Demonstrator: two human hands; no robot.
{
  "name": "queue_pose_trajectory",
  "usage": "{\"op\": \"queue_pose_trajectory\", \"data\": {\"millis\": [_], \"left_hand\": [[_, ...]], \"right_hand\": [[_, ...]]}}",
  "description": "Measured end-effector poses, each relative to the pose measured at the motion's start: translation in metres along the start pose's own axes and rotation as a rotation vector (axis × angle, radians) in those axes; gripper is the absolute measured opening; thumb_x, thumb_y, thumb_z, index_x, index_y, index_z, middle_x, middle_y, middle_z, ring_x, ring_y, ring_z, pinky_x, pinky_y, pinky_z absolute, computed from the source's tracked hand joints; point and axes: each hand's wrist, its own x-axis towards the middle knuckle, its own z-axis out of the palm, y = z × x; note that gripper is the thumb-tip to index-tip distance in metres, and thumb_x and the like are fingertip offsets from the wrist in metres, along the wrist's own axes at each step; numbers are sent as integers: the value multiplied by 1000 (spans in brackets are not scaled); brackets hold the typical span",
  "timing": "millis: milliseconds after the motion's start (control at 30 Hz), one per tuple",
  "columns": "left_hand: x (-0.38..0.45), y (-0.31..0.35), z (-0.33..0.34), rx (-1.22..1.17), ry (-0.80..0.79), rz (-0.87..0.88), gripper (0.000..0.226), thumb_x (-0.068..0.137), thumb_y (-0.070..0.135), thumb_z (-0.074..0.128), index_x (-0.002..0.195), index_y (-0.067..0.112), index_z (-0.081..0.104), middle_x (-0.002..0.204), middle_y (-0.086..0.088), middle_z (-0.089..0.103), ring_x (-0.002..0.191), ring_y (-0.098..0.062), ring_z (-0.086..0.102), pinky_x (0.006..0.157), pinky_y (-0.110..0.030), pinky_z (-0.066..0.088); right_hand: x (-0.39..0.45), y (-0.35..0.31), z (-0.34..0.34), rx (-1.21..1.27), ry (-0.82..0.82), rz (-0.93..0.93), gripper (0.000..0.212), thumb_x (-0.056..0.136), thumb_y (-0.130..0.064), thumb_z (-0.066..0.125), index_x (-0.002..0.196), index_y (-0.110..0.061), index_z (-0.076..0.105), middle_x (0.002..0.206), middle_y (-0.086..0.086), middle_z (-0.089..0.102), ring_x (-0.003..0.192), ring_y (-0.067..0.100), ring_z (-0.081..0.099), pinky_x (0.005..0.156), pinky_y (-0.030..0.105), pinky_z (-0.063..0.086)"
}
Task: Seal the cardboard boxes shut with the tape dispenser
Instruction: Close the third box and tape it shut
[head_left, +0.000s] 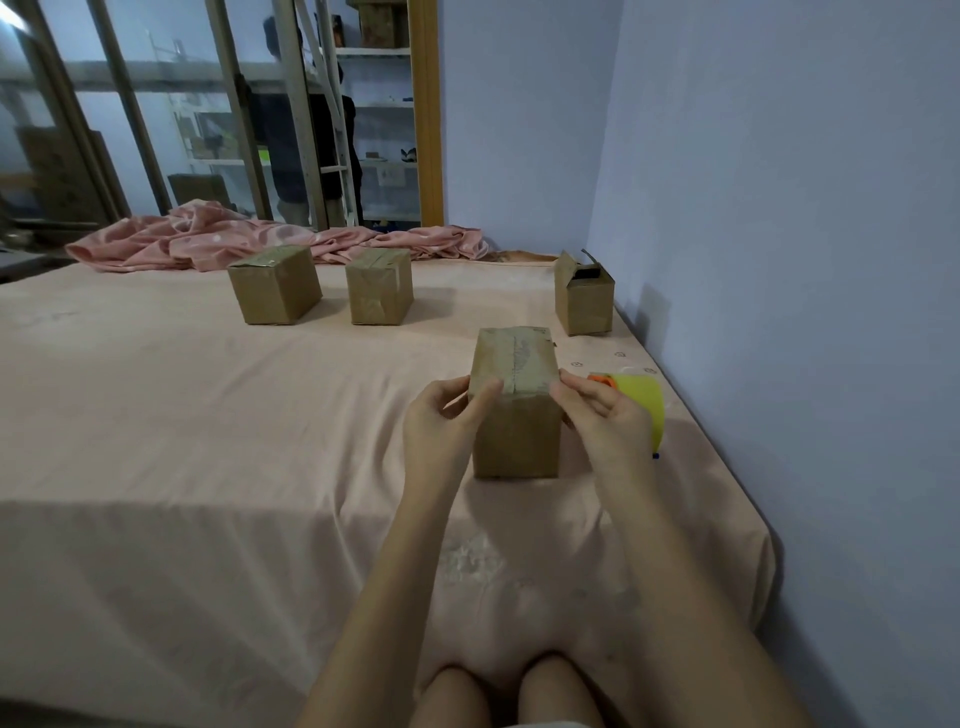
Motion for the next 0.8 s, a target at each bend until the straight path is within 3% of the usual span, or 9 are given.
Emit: {"op": "queue_pose_trajectory", "data": {"millis": [133,267,333,433,500,633,800], "left_hand": [[2,-5,-6,2,-53,25,25,74,17,80,95,24,67,97,9,72,92,-3,68,70,-14,52],[2,-6,-6,91,-18,73,23,76,18,78,91,31,66,92,17,70,89,1,67,68,-11,50],[1,-6,-3,149,-14,114,23,78,21,76,96,29,65,94,19,67,92,0,66,71,-13,51],[-4,-7,0,218,-9,202,32,77,25,77,106,24,62,97,22,64,93,3,64,72,-13,52],[-6,-6,1,241,11,222,39,76,26,77,111,21,62,98,24,63,93,3,63,74,-14,52],[-3,-6,-2,186,-1,167,39,76,19,77,114,14,66,94,24,65,92,3,64,76,-14,51],[2,-5,-8,93,-65,109,37,80,8,73,116,8,65,95,17,68,92,2,66,76,-13,51]], "right_hand": [[4,2,-6,-42,-49,-21,28,79,-11,73,106,-15,69,97,-12,70,93,-2,66,75,10,50],[-1,6,-3,-270,-41,-202,30,86,-16,66,116,-13,65,104,-17,63,92,-18,58,78,5,46],[-7,9,2,-329,-15,-259,35,87,-24,66,120,-15,62,109,-15,62,98,-12,59,79,6,47],[-16,10,12,-318,12,-205,69,68,-54,73,125,-20,57,118,-9,63,106,2,61,83,19,53],[-19,10,18,-346,64,-221,79,61,-62,72,125,-19,56,117,-6,65,106,4,61,84,27,55],[-16,11,22,-391,136,-272,63,70,-41,77,122,-9,61,115,3,67,104,9,63,85,32,55],[-10,9,15,-338,109,-252,46,75,-23,77,116,-6,65,111,4,68,94,0,61,82,11,49]]}}
